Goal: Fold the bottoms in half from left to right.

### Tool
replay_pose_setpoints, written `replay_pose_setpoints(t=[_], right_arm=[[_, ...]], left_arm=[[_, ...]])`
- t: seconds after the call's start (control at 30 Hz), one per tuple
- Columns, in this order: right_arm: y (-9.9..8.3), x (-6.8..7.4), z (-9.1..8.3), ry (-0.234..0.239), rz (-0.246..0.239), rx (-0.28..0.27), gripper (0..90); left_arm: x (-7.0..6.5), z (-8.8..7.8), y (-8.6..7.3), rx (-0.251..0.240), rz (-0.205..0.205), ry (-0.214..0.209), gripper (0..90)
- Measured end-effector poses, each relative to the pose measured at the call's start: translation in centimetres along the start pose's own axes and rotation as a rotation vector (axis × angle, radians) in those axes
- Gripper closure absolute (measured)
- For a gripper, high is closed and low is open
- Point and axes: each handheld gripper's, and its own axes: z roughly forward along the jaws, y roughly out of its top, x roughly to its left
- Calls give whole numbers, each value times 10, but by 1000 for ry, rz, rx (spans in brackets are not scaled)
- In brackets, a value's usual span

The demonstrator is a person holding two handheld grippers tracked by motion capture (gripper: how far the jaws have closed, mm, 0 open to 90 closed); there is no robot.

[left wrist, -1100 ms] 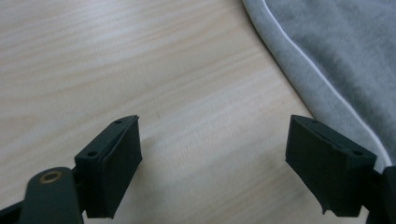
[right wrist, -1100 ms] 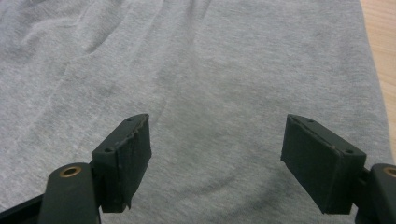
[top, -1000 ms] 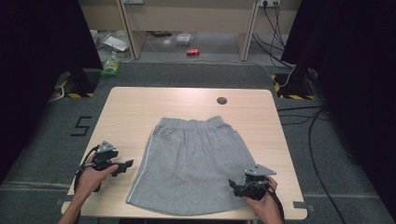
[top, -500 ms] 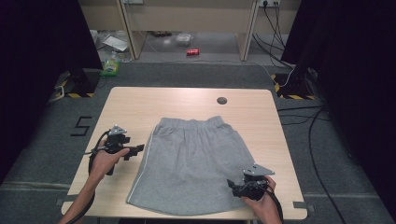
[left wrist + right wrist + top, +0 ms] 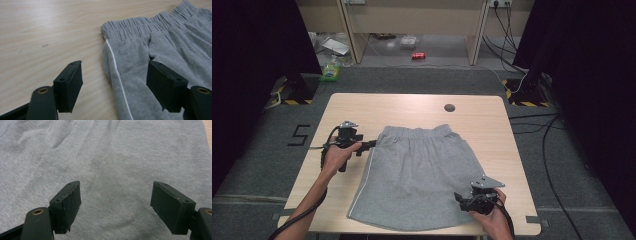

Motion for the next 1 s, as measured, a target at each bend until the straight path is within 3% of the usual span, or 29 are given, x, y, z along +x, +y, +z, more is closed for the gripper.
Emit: replay_pose_setpoints(t=[0.37, 0.53, 0.67, 1.0], right_arm=[[0, 0, 2, 7, 1, 4, 246], [0, 1, 2, 10, 1, 4, 247], [0, 0, 3, 12, -1, 4, 247], [0, 1, 4, 16, -10, 7, 248]], left_arm=[[-5, 37, 27, 42, -14, 13, 403], [-5, 50, 32, 59, -20, 8, 457], [-5, 62, 36, 74, -24, 28, 480], [-10, 81, 46, 125, 9, 70, 531]])
